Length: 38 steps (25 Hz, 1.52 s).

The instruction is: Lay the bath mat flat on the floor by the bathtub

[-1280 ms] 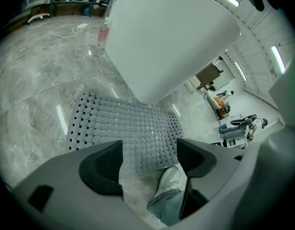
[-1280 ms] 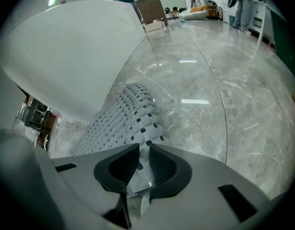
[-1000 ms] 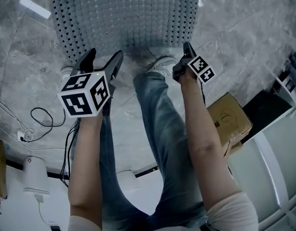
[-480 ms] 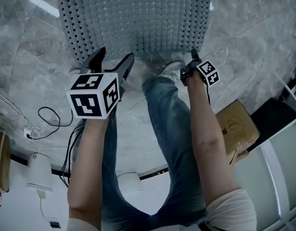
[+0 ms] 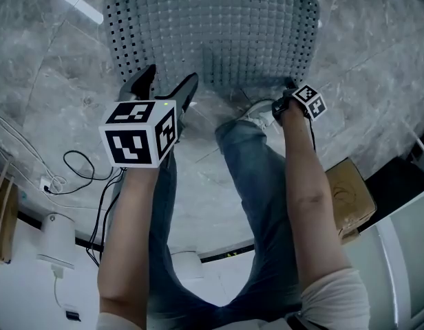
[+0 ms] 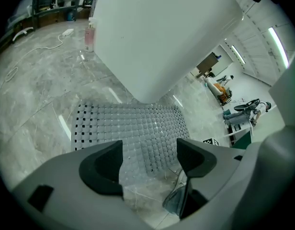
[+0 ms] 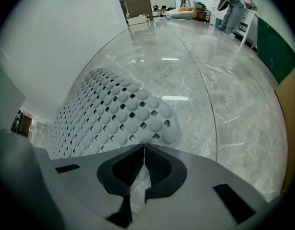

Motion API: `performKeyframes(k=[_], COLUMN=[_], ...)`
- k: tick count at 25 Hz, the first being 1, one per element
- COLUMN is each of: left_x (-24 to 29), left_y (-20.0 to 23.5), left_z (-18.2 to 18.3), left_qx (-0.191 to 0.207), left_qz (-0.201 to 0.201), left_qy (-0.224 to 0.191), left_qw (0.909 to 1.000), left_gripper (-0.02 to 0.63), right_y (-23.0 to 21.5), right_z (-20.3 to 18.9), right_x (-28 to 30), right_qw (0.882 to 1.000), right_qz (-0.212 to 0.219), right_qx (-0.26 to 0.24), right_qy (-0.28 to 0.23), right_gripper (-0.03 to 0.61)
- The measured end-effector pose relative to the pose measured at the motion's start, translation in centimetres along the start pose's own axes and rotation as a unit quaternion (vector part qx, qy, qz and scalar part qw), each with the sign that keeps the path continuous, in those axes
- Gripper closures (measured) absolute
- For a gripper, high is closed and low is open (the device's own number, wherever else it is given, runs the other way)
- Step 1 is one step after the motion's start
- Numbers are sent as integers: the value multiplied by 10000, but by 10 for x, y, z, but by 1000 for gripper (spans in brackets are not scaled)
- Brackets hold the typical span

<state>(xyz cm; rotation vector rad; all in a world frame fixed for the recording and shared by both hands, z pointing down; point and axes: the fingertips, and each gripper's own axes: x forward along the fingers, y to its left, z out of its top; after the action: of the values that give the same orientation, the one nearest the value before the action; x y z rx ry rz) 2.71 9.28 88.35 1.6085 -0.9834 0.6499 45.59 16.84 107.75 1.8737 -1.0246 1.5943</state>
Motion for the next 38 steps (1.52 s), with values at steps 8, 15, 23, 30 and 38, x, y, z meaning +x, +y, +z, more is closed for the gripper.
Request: performKeyframes(k=[8, 15, 23, 30, 38], left_x=[-15, -62, -154, -241, -339], left_y=[-14, -13, -37, -47, -82], left_z=[-4, -29, -11, 50, 103], left_qx=[-20, -100, 232, 396, 701], left_qz=[-93, 140, -186, -318, -490], left_qy=[-138, -275, -589, -1274, -1733], left_qw=[9999, 9995, 9978, 9905, 9811], left_gripper=[245, 464, 597, 598, 598], right_y=[35, 121, 250, 340, 415], right_z=[17, 7, -3, -13, -18], right_x=[-48, -113, -235, -357, -503], right_qw=[9950, 9864, 9453, 9067, 8709], right_qz=[160, 837, 1823, 2383, 2995], right_qx=[-975, -1400, -2679, -3431, -3819], right_qy=[-119, -185, -382, -576, -777], right_gripper=[552, 552, 552, 552, 552])
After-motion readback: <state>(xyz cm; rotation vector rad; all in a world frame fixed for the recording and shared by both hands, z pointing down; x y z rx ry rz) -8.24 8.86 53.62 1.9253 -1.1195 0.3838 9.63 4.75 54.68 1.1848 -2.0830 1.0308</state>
